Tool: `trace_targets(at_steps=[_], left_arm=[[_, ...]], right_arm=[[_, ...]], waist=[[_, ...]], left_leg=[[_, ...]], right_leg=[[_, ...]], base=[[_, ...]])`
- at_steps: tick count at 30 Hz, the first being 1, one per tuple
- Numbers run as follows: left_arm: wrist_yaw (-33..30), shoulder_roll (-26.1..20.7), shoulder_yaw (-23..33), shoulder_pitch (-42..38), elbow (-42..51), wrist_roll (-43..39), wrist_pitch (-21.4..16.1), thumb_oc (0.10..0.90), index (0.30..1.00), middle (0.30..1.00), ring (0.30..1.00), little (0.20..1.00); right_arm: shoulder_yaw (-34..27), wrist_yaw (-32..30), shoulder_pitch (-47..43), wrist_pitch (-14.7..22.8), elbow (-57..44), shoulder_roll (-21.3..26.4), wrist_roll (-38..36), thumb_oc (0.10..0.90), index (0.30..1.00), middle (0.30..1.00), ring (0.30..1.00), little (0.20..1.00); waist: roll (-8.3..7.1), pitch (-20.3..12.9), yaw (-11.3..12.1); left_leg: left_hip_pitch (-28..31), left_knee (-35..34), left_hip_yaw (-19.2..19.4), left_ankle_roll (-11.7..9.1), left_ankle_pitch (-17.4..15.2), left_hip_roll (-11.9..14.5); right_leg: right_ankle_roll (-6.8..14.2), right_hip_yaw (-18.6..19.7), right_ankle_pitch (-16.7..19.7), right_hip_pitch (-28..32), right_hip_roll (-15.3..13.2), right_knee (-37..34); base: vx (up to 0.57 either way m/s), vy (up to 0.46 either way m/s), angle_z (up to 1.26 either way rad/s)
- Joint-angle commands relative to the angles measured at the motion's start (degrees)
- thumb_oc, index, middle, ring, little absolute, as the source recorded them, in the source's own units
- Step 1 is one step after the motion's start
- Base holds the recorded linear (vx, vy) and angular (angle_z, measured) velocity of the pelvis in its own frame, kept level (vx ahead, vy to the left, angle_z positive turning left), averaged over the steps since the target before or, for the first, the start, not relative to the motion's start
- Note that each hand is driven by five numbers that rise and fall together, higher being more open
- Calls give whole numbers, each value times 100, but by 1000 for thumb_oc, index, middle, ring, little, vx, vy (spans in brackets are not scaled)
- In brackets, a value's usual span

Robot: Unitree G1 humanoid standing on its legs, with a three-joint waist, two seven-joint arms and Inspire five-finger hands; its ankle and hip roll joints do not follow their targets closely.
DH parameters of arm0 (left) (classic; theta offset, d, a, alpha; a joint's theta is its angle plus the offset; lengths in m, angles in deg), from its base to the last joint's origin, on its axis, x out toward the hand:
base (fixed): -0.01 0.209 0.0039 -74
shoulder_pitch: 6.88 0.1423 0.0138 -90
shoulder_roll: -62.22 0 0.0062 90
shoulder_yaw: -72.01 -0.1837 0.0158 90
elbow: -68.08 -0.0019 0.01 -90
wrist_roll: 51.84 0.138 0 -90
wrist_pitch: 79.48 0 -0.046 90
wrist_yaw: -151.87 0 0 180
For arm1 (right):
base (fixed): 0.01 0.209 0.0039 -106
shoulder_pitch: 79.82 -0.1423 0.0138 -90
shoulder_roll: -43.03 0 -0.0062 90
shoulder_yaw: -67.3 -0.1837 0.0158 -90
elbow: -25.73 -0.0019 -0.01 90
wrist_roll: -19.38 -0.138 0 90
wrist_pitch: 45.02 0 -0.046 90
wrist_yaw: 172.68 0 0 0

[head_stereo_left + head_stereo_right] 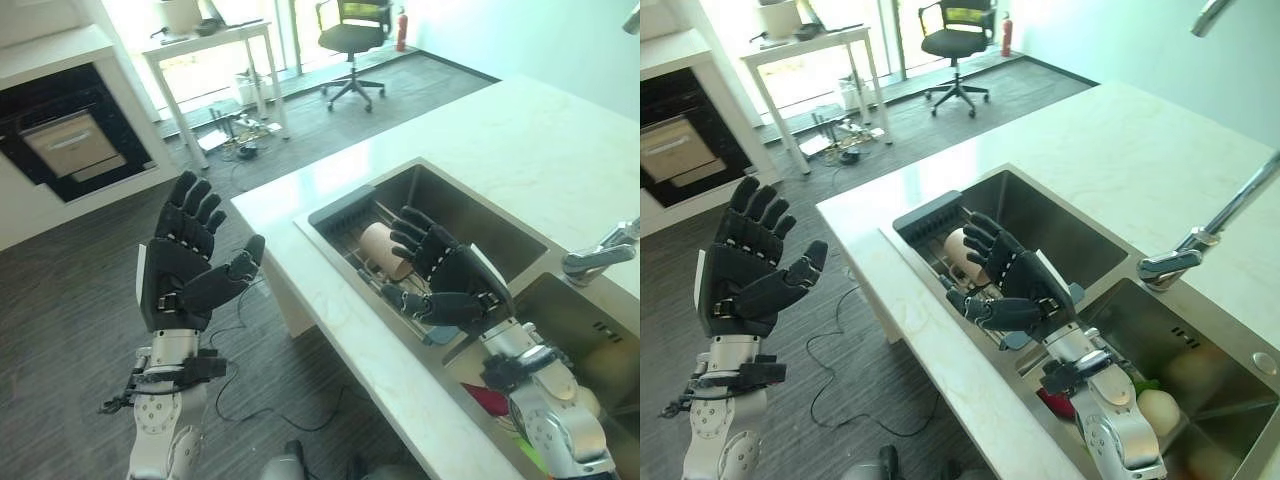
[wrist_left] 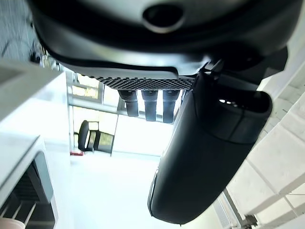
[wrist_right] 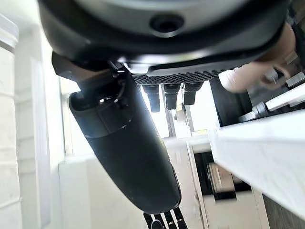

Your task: Place the dishes in the dishwasher.

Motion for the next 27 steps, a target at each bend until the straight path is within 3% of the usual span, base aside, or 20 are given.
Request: trace_targets(at_steps=[1, 2, 7, 11, 12, 13, 14, 15, 19, 21, 23, 26, 27], left_arm=[[127, -255, 294, -95, 642, -35, -803, 800, 900, 900, 900, 900], [198, -264, 311, -90, 672, -91, -798, 800, 900, 900, 900, 900], [322, -498, 215, -464, 622, -151, -593, 800, 900, 900, 900, 900], [420, -596, 236, -612, 662, -7, -462, 800, 900, 900, 900, 900], [340, -622, 311, -587, 649, 202, -359, 800, 900, 900, 900, 900], [339, -629, 321, -585, 648, 230, -324, 800, 900, 900, 900, 900], [263, -664, 352, -571, 653, 424, -272, 800, 900, 900, 900, 900], [181, -739, 408, -563, 686, 632, -113, 800, 900, 900, 900, 900], [201, -898, 537, -446, 765, 698, -47, 800, 900, 900, 900, 900], [411, -924, 526, -403, 834, 755, -91, 800, 900, 900, 900, 900], [565, -985, 402, -495, 976, 1000, -127, 800, 900, 900, 900, 900], [568, -1124, 250, -778, 947, 1075, -128, 800, 900, 900, 900, 900], [611, -1160, 185, -882, 932, 1176, -39, 800, 900, 900, 900, 900]], right_arm=[[-328, 74, -110, 517, -717, 162, -332, 800, 900, 900, 900, 900], [-306, -29, -116, 540, -741, 217, -328, 800, 900, 900, 900, 900], [-456, -423, 127, 682, -951, 154, -387, 800, 900, 900, 900, 900], [-601, -677, 353, 816, -1008, -135, -368, 800, 900, 900, 900, 900], [-572, -635, 318, 825, -913, -260, -360, 800, 900, 900, 900, 900], [-563, -637, 304, 835, -898, -277, -366, 800, 900, 900, 900, 900], [-542, -679, 262, 842, -853, -327, -419, 800, 900, 900, 900, 900], [-531, -701, 168, 799, -803, -380, -481, 800, 900, 900, 900, 900], [-603, -803, 100, 865, -758, -377, -573, 800, 900, 900, 900, 900], [-601, -831, 111, 950, -742, -334, -554, 800, 900, 900, 900, 900], [-619, -1015, 180, 1120, -740, -213, -474, 800, 900, 900, 900, 900], [-632, -1200, 37, 1082, -705, -76, -489, 800, 900, 900, 900, 900], [-640, -1222, -15, 1030, -704, -31, -484, 800, 900, 900, 900, 900]], waist=[[108, -378, 194], [119, -373, 176], [159, -377, -89], [189, -331, -270], [240, -298, -273], [248, -283, -261], [264, -249, -232], [266, -217, -157], [164, -191, -28], [91, -193, 3], [34, -230, -85], [22, -305, -207], [-2, -308, -234]], left_leg=[[162, 153, -48, -84, 178, -65], [184, 153, -33, -40, -26, -99], [434, 153, 314, 152, -376, -189], [618, 153, 396, 438, -525, -354], [712, 153, 554, 502, -586, -304], [733, 153, 598, 507, -600, -284], [774, 153, 769, 506, -628, -220], [817, 153, 1059, 478, -664, -126], [900, 153, 1703, 468, -751, -62], [960, 153, 1900, 470, -809, -103], [957, 153, 2016, 468, -769, -147], [1073, 153, 2175, 353, -613, -121], [1180, 153, 2221, 285, -403, -144]], right_leg=[[861, -150, -540, -112, -745, 376], [906, -95, -545, -95, -826, 376], [1261, -98, -376, -68, -1248, 376], [1381, -118, 115, -29, -1318, 376], [1416, -514, 355, -1, -1290, 376], [1421, -570, 382, -3, -1285, 376], [1433, -857, 449, -19, -1303, 376], [1433, -1280, 430, -43, -1359, 376], [1276, -1872, 70, -153, -1331, 376], [1167, -1821, -182, -197, -1247, 376], [1095, -1486, -257, -255, -1128, 376], [1034, -1291, -263, -277, -1050, 376], [994, -1214, -264, -264, -1054, 376]], base=[[270, 357, -69], [242, 350, -62], [194, 328, -45], [186, 293, -25], [100, 198, -44], [69, 174, -76], [15, 89, -112], [6, 82, -129], [3, -5, -157], [47, -131, -88], [77, -268, -49], [94, -234, 12], [129, -225, 5]])
